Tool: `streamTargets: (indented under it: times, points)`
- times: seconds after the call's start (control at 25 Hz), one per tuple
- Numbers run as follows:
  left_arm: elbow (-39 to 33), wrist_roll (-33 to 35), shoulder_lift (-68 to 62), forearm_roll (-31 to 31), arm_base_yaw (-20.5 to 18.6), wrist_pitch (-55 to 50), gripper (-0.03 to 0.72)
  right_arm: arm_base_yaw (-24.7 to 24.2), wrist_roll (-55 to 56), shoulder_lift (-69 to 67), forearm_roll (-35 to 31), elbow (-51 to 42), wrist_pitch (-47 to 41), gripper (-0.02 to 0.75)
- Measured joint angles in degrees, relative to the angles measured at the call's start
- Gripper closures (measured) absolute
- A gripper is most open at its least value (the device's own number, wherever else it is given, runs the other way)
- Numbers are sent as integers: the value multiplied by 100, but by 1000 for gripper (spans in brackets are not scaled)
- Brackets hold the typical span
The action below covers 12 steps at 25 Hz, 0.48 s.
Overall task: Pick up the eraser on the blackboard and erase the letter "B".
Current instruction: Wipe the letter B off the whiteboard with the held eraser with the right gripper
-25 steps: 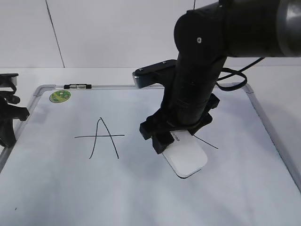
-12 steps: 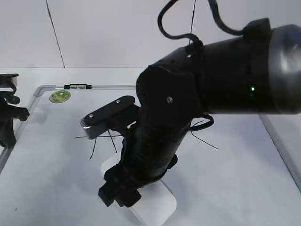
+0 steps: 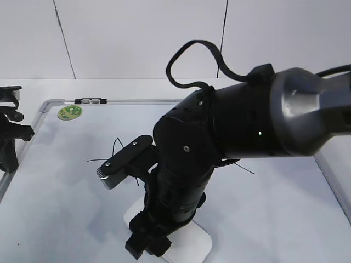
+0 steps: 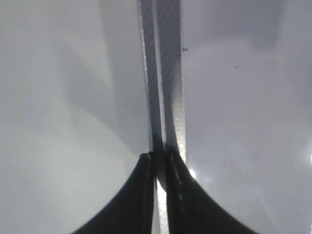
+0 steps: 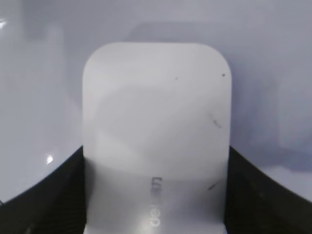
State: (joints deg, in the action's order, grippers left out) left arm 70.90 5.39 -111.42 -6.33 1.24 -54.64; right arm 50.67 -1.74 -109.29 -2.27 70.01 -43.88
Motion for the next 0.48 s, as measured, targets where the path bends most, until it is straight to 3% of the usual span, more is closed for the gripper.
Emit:
streamTargets:
  times: [0.24,0.48]
  points:
    - [0,0,0,0,0,-10,671,-93,-13,0,-61,0,0,187]
    - [0,0,0,0,0,-10,671,-614,240,0,-159,0,13,187]
